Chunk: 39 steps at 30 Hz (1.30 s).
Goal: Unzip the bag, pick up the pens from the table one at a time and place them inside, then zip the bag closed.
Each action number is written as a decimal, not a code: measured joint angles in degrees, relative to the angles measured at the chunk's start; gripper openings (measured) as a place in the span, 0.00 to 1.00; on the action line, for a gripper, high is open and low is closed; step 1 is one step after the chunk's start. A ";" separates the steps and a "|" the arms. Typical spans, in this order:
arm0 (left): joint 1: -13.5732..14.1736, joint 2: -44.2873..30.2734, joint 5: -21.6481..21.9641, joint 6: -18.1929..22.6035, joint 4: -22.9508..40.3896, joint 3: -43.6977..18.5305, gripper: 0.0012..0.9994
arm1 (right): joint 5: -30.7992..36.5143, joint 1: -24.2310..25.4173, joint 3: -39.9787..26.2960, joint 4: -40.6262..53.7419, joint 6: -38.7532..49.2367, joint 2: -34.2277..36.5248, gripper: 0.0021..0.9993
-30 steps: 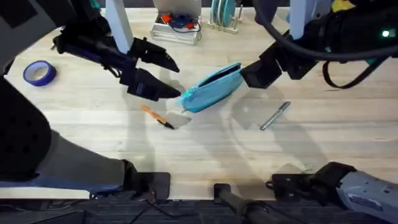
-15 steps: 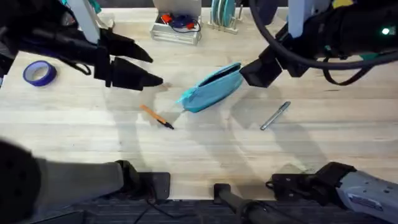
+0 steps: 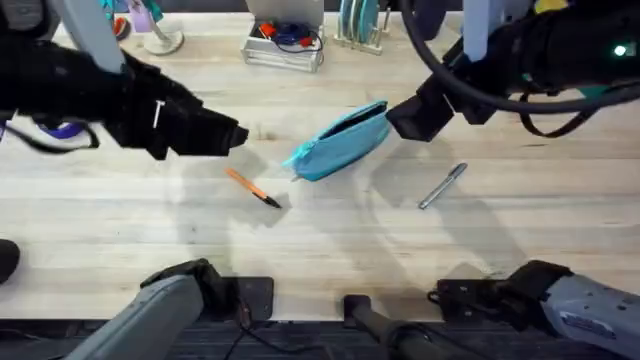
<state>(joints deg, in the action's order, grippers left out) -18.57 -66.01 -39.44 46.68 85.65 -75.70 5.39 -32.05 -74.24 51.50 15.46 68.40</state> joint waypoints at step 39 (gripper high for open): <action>0.00 2.59 3.30 -6.63 0.04 -0.07 1.00 | -6.12 0.00 0.00 -0.59 -14.49 0.08 1.00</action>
<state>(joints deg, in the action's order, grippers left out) -18.57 -63.42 -36.14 40.05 85.69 -75.77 -0.74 -32.05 -74.24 50.91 0.97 68.48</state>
